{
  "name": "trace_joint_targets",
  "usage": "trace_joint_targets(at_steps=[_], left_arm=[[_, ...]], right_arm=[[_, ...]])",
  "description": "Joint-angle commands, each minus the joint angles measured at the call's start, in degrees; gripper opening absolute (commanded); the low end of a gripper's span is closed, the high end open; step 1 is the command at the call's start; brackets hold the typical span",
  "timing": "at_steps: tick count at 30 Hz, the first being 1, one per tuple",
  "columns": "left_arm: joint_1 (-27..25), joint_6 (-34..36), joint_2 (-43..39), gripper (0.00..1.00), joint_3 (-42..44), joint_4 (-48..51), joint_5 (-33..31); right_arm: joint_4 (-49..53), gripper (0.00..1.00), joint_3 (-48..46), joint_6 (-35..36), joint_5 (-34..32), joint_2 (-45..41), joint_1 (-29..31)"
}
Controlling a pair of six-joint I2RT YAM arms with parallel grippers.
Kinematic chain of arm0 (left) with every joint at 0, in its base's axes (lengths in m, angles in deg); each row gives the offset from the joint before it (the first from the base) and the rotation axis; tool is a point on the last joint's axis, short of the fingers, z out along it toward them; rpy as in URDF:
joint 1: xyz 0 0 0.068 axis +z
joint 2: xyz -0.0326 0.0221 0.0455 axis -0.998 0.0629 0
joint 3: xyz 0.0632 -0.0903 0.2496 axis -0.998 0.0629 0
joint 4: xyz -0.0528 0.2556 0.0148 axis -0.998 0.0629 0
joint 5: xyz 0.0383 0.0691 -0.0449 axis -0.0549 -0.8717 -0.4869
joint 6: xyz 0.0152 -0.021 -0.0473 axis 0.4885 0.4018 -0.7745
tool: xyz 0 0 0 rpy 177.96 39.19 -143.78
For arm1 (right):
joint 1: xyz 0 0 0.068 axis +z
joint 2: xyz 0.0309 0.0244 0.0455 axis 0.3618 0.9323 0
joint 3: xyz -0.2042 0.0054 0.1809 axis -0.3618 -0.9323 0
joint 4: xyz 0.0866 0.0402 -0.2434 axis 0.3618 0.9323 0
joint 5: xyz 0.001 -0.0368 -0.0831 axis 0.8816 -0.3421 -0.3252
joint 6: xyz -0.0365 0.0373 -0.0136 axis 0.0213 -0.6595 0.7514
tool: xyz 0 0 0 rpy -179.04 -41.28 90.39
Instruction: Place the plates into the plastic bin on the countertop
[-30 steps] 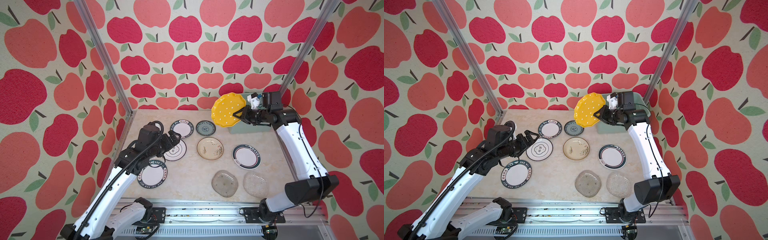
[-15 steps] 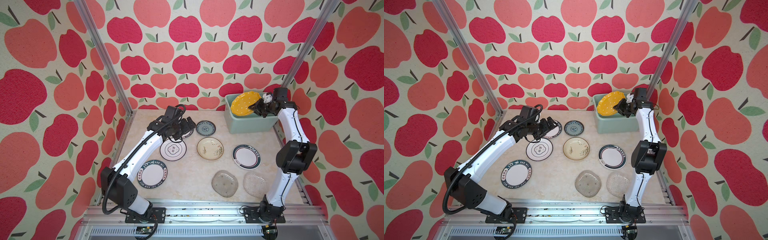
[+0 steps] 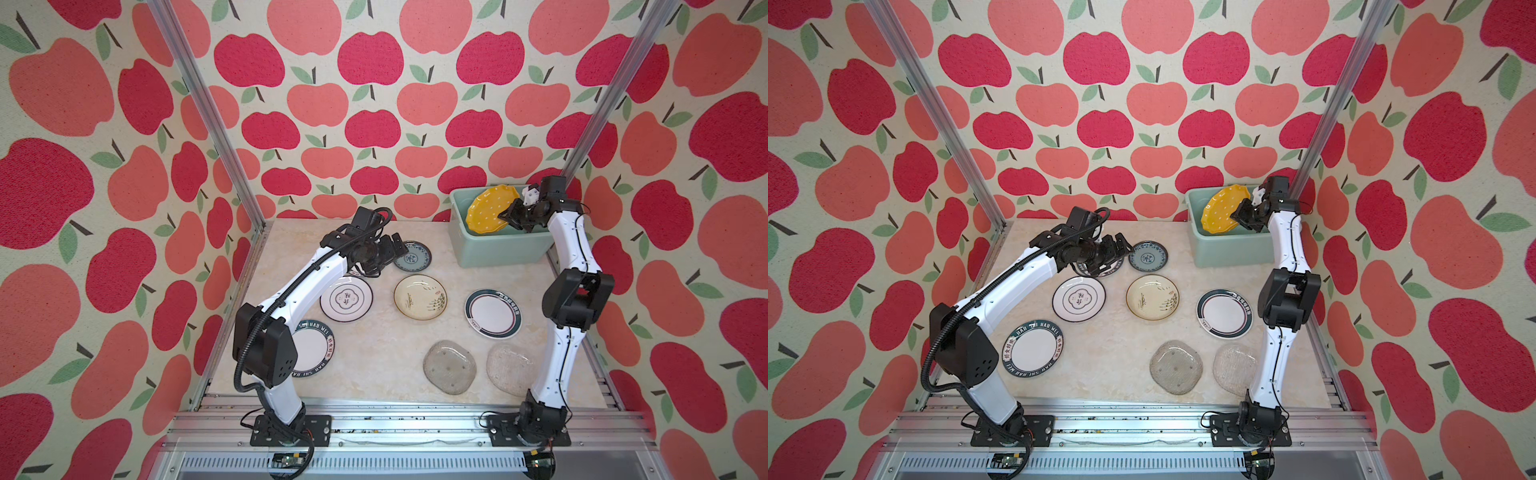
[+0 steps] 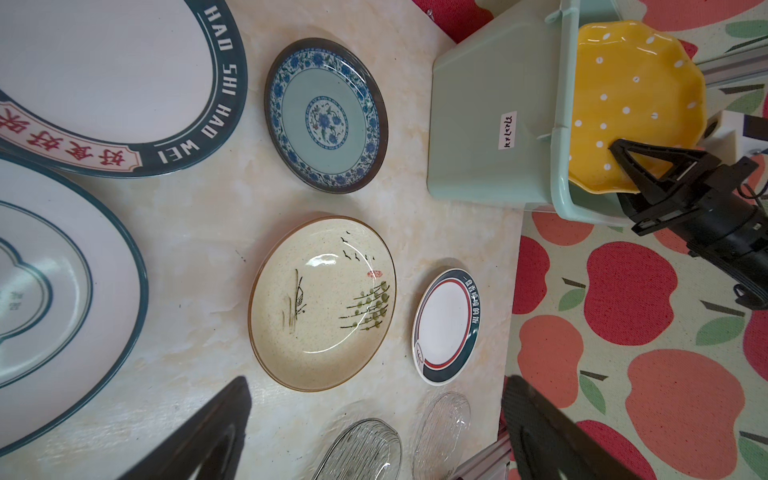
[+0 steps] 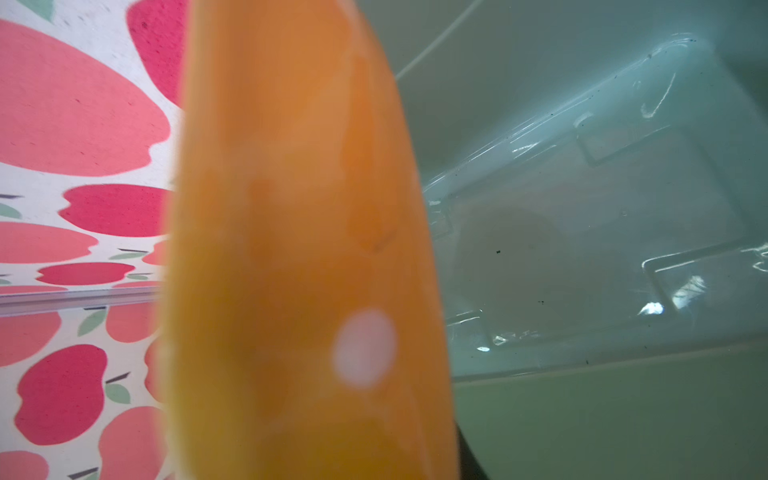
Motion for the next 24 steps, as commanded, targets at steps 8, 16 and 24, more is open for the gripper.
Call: trace_joint_targets(at_steps=[8, 16, 24], left_arm=[[-0.29, -0.40, 2.18, 0.97, -0.79, -1.10, 1.11], [0.71, 0.12, 2.14, 0.97, -0.36, -1.58, 2.68], [1.97, 0.13, 0.29, 0.97, 2.00, -2.79, 3.66]], right_arm=[[6.32, 0.04, 4.12, 16.62, -1.04, -0.36, 4.88], [11.39, 0.04, 1.97, 20.44, -2.48, -1.67, 7.38], [12.61, 0.05, -6.97, 22.54, -3.87, -7.15, 8.14]])
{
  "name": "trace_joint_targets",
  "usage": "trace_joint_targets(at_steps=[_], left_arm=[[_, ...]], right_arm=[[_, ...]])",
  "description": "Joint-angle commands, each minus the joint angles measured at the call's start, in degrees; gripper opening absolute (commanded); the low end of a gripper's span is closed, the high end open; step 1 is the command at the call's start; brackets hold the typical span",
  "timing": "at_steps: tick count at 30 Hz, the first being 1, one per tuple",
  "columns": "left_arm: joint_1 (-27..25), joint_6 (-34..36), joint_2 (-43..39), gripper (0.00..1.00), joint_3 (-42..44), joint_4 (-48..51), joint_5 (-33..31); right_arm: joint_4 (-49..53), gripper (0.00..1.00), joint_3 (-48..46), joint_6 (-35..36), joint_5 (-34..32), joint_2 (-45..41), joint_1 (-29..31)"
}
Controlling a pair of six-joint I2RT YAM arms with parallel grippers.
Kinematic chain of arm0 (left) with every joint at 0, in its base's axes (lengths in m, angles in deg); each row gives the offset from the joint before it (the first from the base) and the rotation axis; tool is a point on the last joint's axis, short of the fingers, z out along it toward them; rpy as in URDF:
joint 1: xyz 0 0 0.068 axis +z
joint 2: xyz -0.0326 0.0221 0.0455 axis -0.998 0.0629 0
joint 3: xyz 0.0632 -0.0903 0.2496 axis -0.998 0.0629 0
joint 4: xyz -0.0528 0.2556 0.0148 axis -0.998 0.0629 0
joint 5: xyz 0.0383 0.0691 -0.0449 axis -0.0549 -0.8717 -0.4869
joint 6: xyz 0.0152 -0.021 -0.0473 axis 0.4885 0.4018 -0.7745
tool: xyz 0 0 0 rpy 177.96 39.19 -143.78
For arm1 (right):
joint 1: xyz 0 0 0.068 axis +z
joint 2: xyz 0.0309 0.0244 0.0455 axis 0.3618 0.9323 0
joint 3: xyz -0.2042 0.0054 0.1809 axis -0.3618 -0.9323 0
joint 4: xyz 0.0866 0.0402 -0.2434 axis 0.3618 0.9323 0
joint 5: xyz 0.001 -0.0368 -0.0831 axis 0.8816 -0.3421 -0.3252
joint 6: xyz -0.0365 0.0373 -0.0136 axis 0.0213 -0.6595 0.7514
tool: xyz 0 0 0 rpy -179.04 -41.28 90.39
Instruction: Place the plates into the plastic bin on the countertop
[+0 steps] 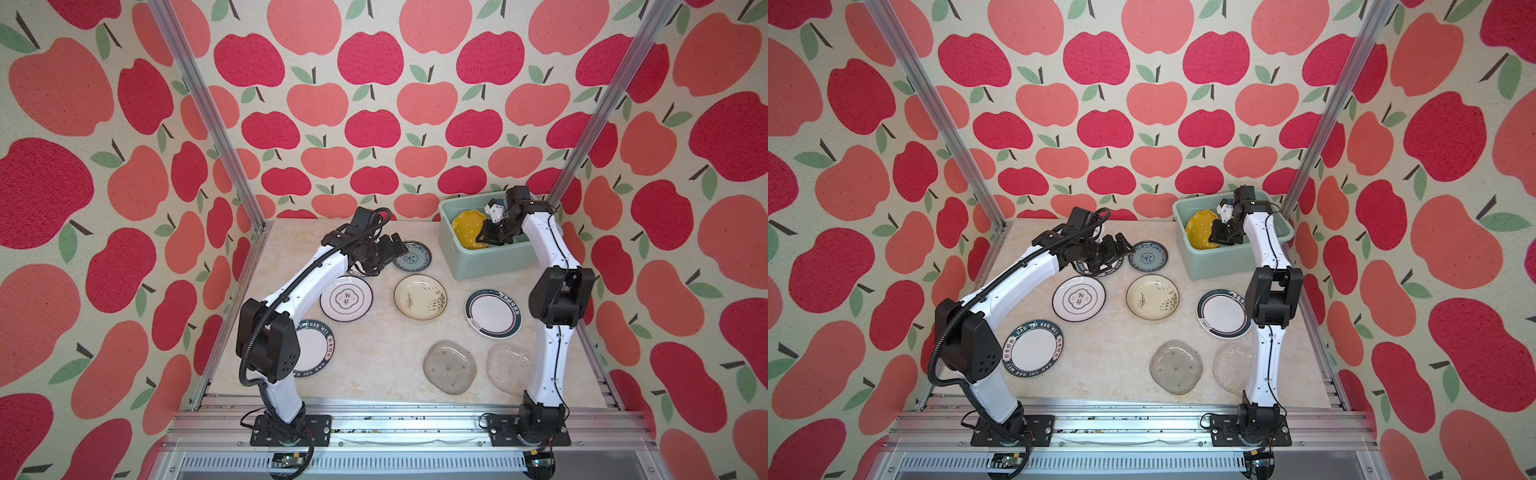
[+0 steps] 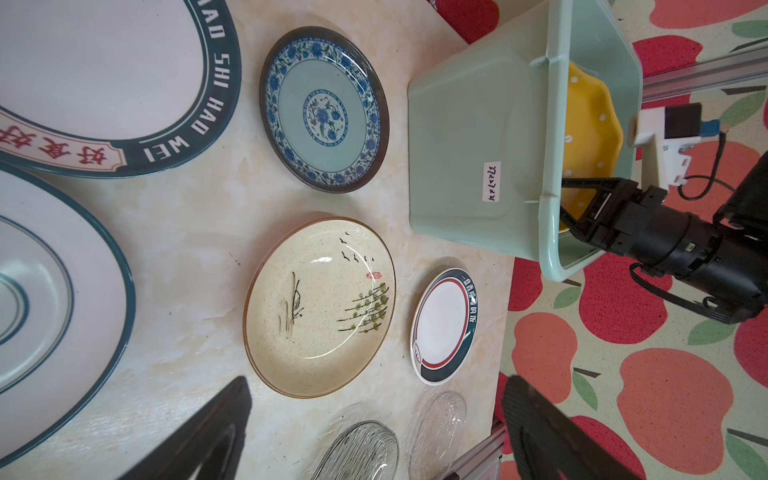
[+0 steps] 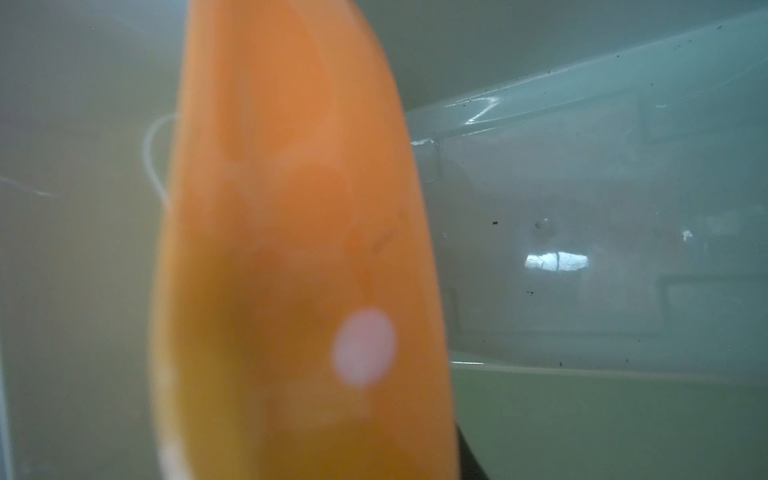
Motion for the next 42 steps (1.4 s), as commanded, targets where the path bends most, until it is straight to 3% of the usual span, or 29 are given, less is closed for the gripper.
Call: trace_joint_targets(at_steps=[1, 12, 30, 37, 42], left_arm=[[0.45, 0.15, -1.71, 0.97, 1.68, -1.09, 0.97], [0.54, -0.39, -4.45, 0.97, 4.69, -1.35, 0.62], [1.50, -0.11, -3.30, 0.97, 4.30, 0.04, 0.67], [1.77, 0.06, -3.41, 0.97, 4.48, 0.83, 0.63], [1.86, 0.15, -3.64, 0.97, 4.53, 1.44, 0.32]], right_arm=[[0.67, 0.05, -1.90, 2.05, 1.86, -6.51, 0.41], [3.09, 0.06, -7.22, 5.56, -1.80, -8.47, 3.94], [4.94, 0.12, 0.64, 5.35, -6.70, 1.12, 5.62], [3.12, 0.31, -0.89, 4.54, -10.92, 1.10, 5.62], [0.85, 0.39, -2.36, 4.60, -14.18, 0.65, 5.66]])
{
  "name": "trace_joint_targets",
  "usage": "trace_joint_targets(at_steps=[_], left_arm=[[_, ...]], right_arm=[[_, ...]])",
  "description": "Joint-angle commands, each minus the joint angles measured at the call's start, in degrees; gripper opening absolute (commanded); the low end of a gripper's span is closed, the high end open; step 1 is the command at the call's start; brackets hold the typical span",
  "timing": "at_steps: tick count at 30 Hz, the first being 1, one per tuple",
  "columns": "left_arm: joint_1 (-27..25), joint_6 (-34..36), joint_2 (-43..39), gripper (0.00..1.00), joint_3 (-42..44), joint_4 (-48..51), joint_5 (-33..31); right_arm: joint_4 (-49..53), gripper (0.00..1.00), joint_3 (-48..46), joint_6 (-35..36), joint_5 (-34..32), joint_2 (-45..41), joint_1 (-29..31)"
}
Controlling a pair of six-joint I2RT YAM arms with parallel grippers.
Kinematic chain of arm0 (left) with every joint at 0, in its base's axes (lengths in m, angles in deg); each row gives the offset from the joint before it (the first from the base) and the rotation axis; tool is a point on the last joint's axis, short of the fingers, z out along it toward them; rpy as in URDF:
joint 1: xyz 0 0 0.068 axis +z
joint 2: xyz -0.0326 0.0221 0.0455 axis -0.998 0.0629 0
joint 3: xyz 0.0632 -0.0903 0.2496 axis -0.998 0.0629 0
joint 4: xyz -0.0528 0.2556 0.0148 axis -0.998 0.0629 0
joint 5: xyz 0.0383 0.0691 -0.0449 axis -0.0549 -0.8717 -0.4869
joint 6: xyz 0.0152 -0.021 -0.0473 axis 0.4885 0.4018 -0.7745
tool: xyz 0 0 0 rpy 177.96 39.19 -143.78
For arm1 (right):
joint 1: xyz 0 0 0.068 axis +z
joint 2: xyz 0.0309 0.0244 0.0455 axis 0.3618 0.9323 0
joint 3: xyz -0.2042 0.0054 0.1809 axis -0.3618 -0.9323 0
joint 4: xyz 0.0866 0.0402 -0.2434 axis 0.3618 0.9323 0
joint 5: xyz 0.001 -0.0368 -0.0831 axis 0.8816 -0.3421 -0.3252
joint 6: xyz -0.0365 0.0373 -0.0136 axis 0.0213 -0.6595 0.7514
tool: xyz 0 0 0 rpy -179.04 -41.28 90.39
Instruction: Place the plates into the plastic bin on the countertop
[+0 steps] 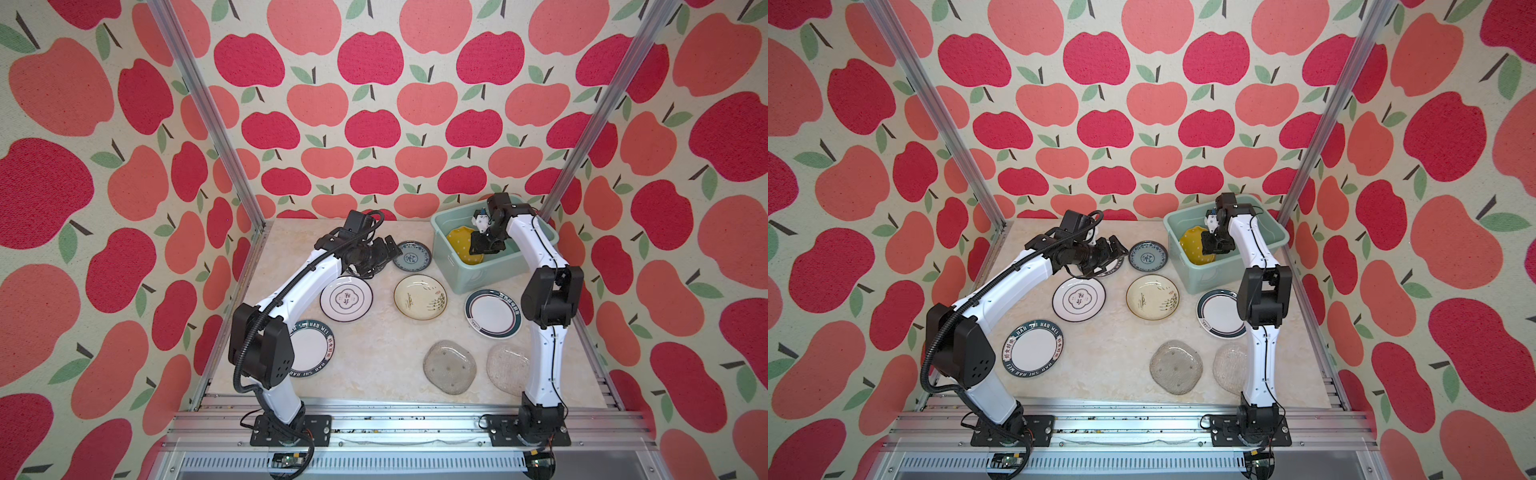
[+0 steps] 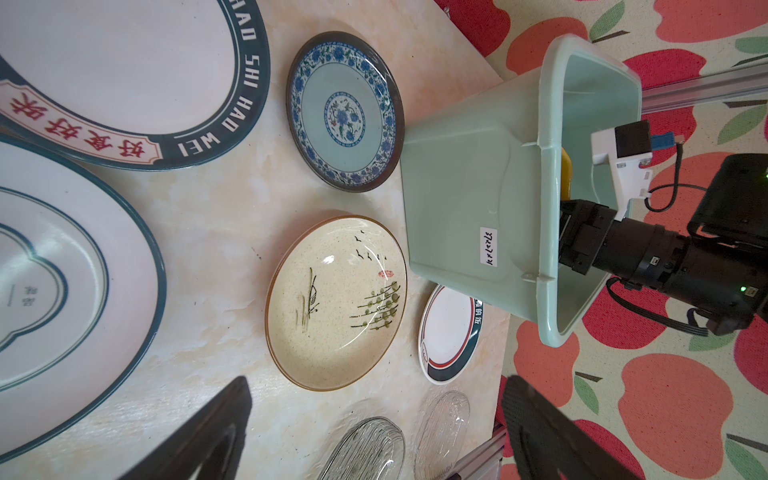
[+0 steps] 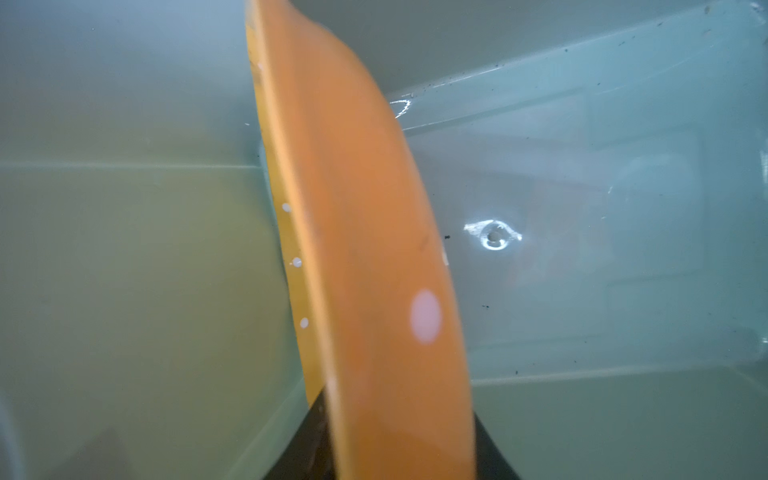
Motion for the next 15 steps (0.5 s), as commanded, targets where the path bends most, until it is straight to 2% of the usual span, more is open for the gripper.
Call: trace_joint_targets(at_steps=[1, 15], left_arm=[[0.37, 0.18, -0.70, 0.97, 0.48, 2.28, 0.08], [0.37, -0.72, 0.16, 0.96, 0.25, 2.59, 0.25]], right_arm=[[-2.37, 0.39, -0.95, 0.27, -2.70, 0.05, 0.38], [-6.30, 0.43, -3.98, 1.59, -6.72, 2.02, 0.05]])
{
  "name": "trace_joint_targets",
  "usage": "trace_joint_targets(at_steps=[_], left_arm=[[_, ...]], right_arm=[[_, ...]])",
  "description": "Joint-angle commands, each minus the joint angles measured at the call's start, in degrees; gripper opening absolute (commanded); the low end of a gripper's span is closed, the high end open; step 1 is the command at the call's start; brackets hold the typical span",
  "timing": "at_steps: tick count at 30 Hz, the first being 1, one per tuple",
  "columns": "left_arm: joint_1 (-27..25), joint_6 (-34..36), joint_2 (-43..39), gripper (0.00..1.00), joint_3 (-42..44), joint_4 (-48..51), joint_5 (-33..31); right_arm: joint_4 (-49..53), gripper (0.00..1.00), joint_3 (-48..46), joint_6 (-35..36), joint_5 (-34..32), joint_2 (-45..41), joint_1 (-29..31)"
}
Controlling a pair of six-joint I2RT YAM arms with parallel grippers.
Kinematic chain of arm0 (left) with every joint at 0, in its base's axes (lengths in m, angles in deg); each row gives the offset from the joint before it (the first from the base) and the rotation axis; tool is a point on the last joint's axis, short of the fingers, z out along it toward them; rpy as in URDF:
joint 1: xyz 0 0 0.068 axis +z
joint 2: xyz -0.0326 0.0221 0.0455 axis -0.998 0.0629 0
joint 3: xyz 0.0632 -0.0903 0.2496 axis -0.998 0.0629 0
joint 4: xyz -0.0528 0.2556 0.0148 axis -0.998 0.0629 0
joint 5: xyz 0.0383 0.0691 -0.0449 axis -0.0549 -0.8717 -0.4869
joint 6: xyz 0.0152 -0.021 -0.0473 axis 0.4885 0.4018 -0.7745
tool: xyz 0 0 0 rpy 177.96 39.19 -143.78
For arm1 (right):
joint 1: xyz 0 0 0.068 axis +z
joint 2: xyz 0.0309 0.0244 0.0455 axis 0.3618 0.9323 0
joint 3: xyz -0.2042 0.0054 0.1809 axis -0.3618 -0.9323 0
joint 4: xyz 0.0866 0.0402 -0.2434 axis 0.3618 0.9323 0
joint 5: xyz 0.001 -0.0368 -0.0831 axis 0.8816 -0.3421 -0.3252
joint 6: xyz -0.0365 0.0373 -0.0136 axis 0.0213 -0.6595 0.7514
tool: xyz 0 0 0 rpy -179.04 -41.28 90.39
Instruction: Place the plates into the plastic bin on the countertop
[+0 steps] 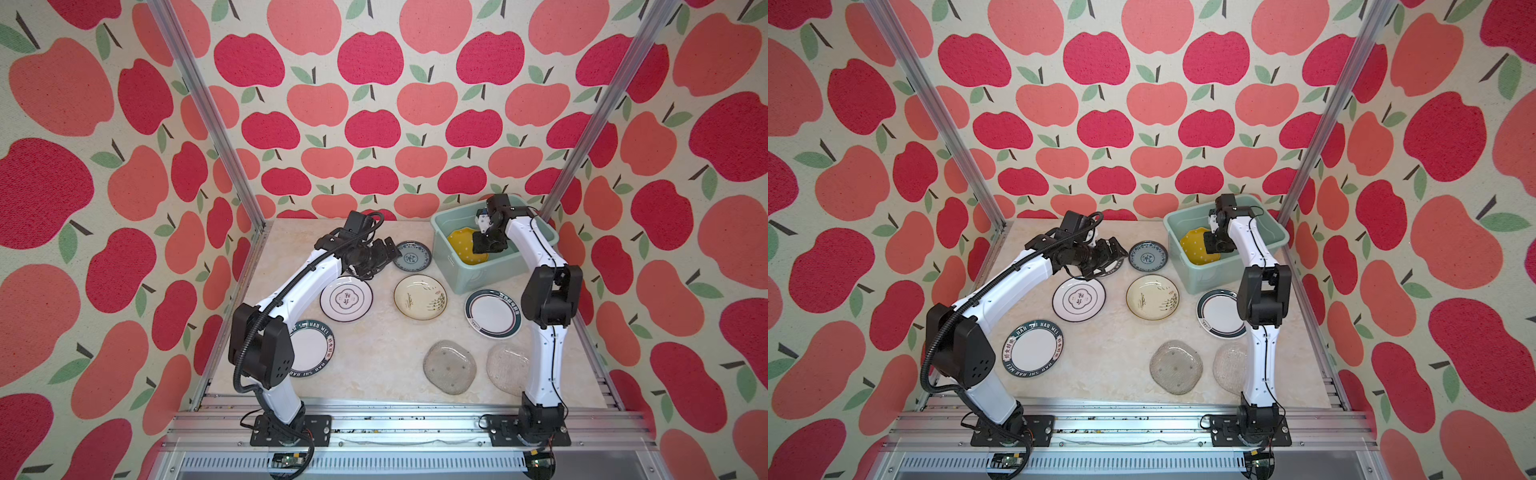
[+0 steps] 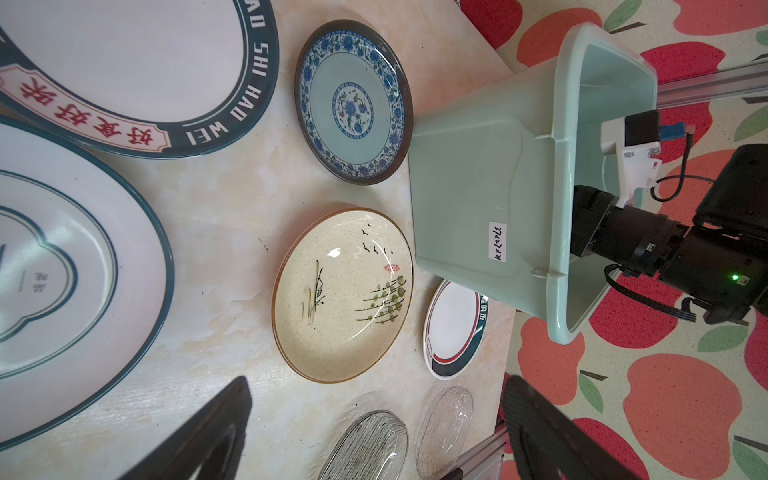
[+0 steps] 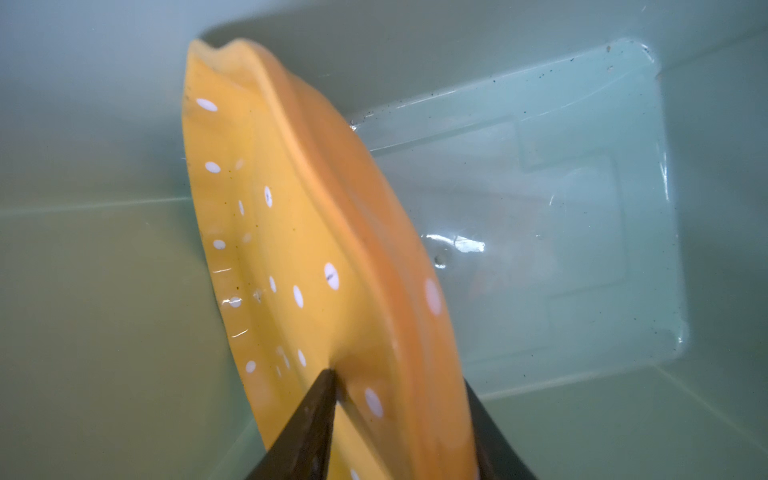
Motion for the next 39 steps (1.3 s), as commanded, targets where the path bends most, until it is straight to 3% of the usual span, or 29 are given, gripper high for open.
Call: trace_joint_targets(at_steps=[1, 19, 39], left_arm=[[0.35, -0.76, 0.44, 0.97, 0.26, 1.34, 0.34], [0.35, -1.76, 5.24, 0.97, -1.46, 1.01, 1.31], [1.05, -2.18, 4.54, 0.97, -0.31, 1.16, 0.96]], right_arm=[[-1.59, 0.44, -1.87, 1.53, -0.61, 2.00, 0.21], [-5.39, 0.50, -3.88, 1.96, -0.59, 5.18, -0.99], [-6.01, 0.56, -3.55, 1.46, -4.52, 6.28, -1.28]])
